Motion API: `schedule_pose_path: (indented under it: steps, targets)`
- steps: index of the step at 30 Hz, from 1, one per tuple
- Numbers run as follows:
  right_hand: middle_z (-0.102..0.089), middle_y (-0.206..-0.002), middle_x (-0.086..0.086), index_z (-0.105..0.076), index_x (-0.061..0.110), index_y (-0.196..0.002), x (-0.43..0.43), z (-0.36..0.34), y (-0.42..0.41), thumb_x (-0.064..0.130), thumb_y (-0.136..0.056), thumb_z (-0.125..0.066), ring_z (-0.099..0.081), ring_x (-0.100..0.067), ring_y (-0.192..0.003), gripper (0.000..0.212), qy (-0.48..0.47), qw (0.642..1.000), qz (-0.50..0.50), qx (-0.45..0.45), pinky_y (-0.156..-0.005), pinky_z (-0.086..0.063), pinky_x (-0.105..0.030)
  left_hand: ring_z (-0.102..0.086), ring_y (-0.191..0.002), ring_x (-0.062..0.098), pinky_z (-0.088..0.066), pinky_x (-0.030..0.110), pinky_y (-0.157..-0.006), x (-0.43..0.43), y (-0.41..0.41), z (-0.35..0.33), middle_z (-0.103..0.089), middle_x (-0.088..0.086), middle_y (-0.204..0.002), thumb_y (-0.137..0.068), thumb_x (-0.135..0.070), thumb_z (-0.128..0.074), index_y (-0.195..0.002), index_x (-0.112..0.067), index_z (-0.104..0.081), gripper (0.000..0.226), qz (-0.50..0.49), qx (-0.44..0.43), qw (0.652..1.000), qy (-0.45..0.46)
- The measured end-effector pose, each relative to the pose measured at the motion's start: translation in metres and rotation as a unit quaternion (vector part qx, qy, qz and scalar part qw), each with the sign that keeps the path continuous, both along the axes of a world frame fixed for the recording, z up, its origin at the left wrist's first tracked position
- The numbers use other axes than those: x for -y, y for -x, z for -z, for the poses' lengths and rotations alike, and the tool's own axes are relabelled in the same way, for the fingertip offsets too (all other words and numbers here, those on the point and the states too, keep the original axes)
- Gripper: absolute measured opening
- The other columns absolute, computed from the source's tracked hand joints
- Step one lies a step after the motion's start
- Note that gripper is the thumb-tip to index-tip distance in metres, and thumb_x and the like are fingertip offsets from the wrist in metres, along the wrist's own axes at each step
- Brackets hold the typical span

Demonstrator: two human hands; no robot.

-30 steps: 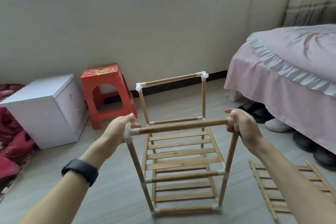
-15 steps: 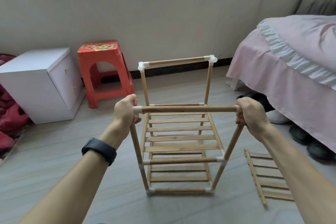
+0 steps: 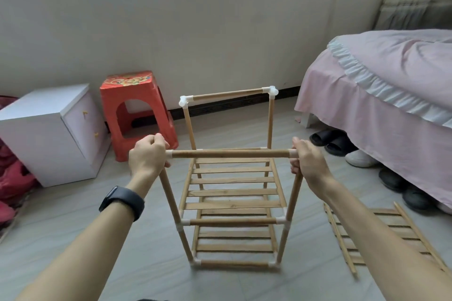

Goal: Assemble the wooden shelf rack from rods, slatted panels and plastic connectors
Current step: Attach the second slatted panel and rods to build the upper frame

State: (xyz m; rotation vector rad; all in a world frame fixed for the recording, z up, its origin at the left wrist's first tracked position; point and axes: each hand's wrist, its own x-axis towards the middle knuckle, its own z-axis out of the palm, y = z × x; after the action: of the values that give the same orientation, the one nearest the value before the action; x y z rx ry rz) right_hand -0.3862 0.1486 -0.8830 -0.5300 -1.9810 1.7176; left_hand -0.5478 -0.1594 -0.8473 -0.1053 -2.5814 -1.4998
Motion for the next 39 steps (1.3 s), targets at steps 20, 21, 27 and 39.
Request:
schedule_pose_path:
  steps: [20,21,27,39]
  targets:
    - [-0.056,-0.122,-0.01,-0.058,0.017,-0.113,0.001,-0.049,0.052,0.056,-0.104,-0.031,-0.055,-0.027,-0.111,0.049,-0.226,0.967,0.06,0.107,-0.089,-0.044,-0.044,-0.042,-0.088,0.002,-0.017,0.034,-0.08,-0.041,-0.038,0.005,-0.068,-0.019,-0.076,-0.074,-0.056,-0.02,-0.06,-0.03,-0.075,0.063,0.224,-0.169,0.906,0.317]
    - [-0.053,-0.13,-0.013,-0.056,0.014,-0.123,-0.01,-0.052,0.062,0.054,-0.104,-0.034,-0.052,-0.029,-0.119,0.049,-0.249,0.958,0.096,0.107,-0.096,-0.043,-0.045,-0.04,-0.089,0.002,-0.016,0.033,-0.08,-0.038,-0.032,0.005,-0.069,-0.021,-0.079,-0.075,-0.055,-0.025,-0.06,-0.031,-0.075,0.057,0.236,-0.161,0.908,0.307]
    - [-0.036,-0.156,-0.014,-0.039,0.013,-0.151,-0.032,-0.055,0.116,0.043,-0.108,-0.032,-0.035,-0.032,-0.141,0.053,-0.302,0.939,0.072,0.149,-0.113,-0.032,-0.046,-0.038,-0.101,0.003,-0.024,0.032,-0.092,-0.029,-0.003,-0.001,-0.064,-0.029,-0.086,-0.074,-0.049,-0.042,-0.057,-0.042,-0.065,0.03,0.273,-0.126,0.912,0.28]
    - [-0.065,-0.095,0.001,-0.058,0.024,-0.099,-0.046,-0.055,0.083,0.051,-0.089,-0.057,-0.06,-0.016,-0.085,0.028,-0.252,0.955,0.097,0.12,-0.069,-0.049,-0.035,-0.007,-0.152,0.03,-0.019,0.047,-0.122,-0.006,0.044,-0.018,0.008,0.001,-0.167,-0.076,-0.017,-0.065,-0.135,-0.042,-0.042,0.068,0.175,-0.01,0.923,0.343]
